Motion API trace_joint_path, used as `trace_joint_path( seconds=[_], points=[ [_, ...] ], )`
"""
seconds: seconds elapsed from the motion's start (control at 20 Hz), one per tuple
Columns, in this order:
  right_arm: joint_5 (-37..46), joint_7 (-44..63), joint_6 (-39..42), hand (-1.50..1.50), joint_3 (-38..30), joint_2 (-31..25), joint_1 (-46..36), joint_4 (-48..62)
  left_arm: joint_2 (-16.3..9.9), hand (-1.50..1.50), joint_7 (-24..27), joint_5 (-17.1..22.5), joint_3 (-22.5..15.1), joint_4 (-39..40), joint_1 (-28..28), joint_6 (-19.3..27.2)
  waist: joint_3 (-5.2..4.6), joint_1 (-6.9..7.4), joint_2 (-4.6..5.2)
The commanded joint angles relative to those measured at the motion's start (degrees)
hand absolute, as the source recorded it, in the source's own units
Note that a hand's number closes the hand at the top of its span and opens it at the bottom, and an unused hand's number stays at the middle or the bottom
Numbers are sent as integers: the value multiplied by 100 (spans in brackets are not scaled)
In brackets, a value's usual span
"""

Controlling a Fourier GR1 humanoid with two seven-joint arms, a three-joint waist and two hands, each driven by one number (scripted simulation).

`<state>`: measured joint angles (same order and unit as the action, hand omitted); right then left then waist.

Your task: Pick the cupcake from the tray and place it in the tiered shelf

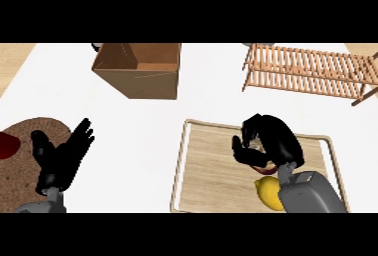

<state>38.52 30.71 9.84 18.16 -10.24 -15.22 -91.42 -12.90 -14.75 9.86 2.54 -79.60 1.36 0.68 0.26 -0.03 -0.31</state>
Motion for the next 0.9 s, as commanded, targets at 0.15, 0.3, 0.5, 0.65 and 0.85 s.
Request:
trace_joint_path(
  seconds=[0.15,0.3,0.5,0.65,0.85],
  points=[
    [166,652,80,150,-228,-175,24,-2058,204,0,-20,-126,-107,-83,-360,152,-29,-76,-19],
    [289,1448,273,150,-518,-128,-505,-2753,79,0,-123,-74,55,269,5,109,-36,-130,-12],
    [-97,2472,1171,150,-1281,-384,-1430,-3323,34,0,-262,6,37,23,-40,-26,-34,-50,-4],
    [-781,2627,1599,150,-2191,-704,-2063,-3159,18,0,-353,-66,65,170,268,35,-31,-37,19],
    [-1075,2881,1875,150,-2727,-1148,-3009,-2539,66,0,-132,-163,78,417,270,35,-33,-21,24]
  ],
)
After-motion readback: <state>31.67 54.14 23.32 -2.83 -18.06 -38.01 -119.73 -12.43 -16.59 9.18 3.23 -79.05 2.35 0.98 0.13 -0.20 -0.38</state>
